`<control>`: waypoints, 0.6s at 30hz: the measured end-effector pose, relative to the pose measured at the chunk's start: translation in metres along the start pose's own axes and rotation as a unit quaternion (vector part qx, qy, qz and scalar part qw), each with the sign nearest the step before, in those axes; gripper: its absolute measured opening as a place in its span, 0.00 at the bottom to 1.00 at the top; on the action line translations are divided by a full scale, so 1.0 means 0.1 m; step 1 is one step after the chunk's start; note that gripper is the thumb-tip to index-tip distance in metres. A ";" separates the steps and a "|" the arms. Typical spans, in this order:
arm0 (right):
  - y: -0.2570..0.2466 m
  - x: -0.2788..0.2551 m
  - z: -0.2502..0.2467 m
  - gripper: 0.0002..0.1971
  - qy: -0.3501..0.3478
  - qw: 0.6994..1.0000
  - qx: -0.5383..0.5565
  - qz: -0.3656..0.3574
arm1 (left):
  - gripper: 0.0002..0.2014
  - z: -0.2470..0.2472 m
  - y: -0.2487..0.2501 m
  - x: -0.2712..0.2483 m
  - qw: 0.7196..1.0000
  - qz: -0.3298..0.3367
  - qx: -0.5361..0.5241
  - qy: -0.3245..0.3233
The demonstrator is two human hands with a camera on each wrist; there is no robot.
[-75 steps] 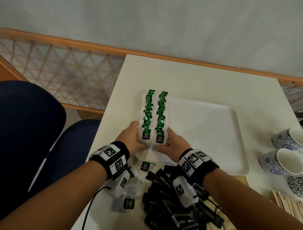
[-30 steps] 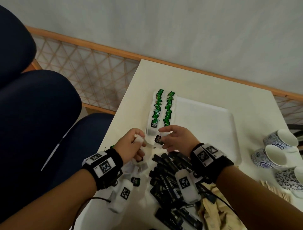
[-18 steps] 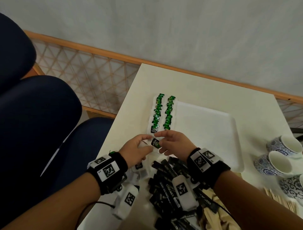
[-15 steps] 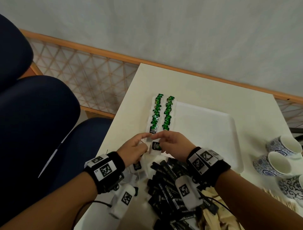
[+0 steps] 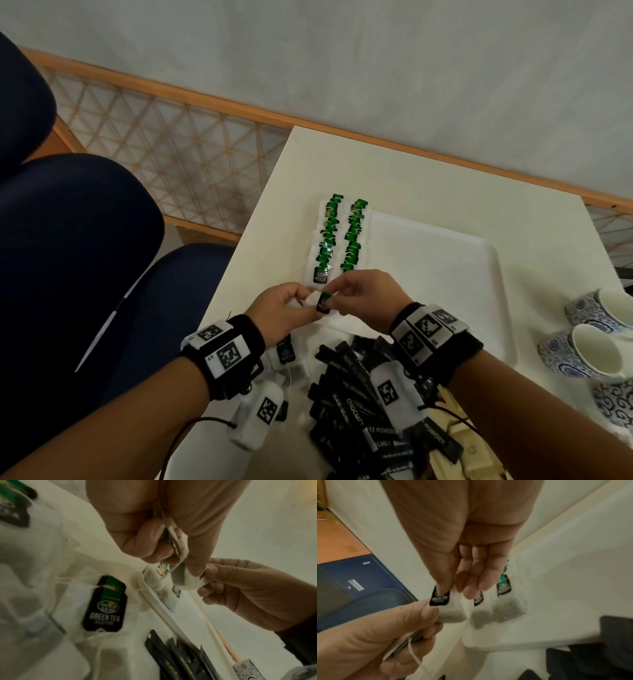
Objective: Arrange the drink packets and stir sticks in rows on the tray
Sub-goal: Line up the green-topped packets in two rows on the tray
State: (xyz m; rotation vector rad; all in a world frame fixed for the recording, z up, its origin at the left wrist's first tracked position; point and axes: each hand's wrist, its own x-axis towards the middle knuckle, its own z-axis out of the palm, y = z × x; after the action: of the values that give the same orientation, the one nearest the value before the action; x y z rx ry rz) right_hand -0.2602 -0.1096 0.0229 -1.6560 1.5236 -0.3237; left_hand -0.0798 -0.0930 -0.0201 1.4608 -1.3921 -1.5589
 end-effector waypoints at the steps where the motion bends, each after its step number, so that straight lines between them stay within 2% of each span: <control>1: 0.01 0.01 -0.01 0.06 0.012 1.000 0.001 0.005 | 0.08 -0.01 -0.01 0.00 1.000 -0.002 0.007 0.007; 3: 0.03 0.04 -0.03 0.08 0.017 1.000 0.003 0.013 | 0.08 -0.05 -0.04 0.02 0.999 -0.012 0.021 0.021; 6: 0.01 0.09 -0.03 0.17 -0.029 0.999 -0.031 0.021 | 0.06 -0.09 -0.05 0.02 1.000 -0.016 0.019 0.015; 9: -0.02 0.13 0.00 0.13 -0.038 0.997 -0.067 0.031 | 0.03 -0.10 0.00 0.03 1.000 -0.014 0.011 0.025; 14: 0.00 0.28 0.07 0.12 -0.026 0.991 -0.126 0.028 | 0.15 -0.21 0.06 0.06 0.992 -0.078 -0.072 0.061; 18: 0.01 0.41 0.07 0.13 -0.008 0.988 -0.153 0.028 | 0.20 -0.29 0.07 0.07 0.989 -0.082 -0.111 0.045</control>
State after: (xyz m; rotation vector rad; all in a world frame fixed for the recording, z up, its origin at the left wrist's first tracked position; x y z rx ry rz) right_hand -0.2469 -0.1447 0.0041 -1.8403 1.6694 -0.0462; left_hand -0.0555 -0.1093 -0.0119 1.5180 -1.0311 -1.6672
